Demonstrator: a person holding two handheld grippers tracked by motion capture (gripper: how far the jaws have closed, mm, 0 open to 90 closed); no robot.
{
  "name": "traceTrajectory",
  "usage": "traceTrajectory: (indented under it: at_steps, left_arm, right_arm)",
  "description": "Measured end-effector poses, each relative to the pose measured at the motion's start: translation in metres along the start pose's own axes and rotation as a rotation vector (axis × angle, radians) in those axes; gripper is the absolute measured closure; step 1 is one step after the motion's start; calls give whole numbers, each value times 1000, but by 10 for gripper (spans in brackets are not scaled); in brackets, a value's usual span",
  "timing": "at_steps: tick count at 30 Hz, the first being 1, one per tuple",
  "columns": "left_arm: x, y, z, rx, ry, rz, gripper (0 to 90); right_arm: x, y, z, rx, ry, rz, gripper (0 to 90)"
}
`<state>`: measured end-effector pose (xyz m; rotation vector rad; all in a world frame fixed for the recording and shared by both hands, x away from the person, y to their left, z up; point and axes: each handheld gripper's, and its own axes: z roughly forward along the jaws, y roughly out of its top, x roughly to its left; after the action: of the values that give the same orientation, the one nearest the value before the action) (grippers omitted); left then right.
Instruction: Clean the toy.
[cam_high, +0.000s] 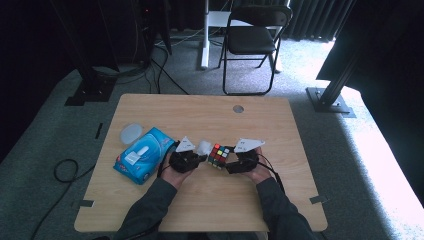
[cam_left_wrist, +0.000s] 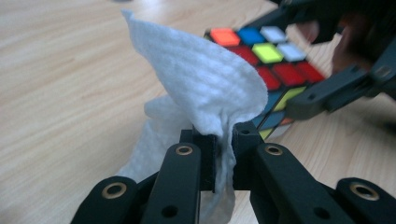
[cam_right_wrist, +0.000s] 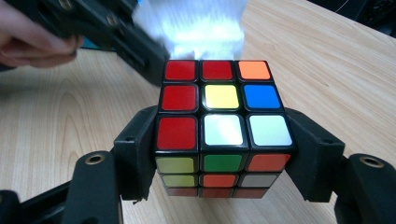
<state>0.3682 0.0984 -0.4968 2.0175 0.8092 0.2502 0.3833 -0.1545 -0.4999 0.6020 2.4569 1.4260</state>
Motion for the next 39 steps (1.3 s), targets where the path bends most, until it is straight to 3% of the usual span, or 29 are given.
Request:
traceTrajectory:
  at_steps: [7, 11, 18, 31, 39]
  left_arm:
    - [4, -10, 10, 60, 3, -18, 840]
    - [4, -12, 9, 66, 11, -15, 840]
    - [2, -12, 3, 52, 12, -4, 840]
    - [-13, 5, -14, -29, -1, 48, 840]
    - [-18, 5, -7, -10, -24, 61, 840]
  right_arm:
    - [-1, 3, -4, -21, -5, 3, 343]
    - [-3, 2, -4, -22, -14, 10, 343]
    - [-5, -1, -2, -5, -39, 25, 343]
    - [-6, -3, 3, 18, -66, 44, 343]
    - [-5, -2, 4, 25, -81, 50, 343]
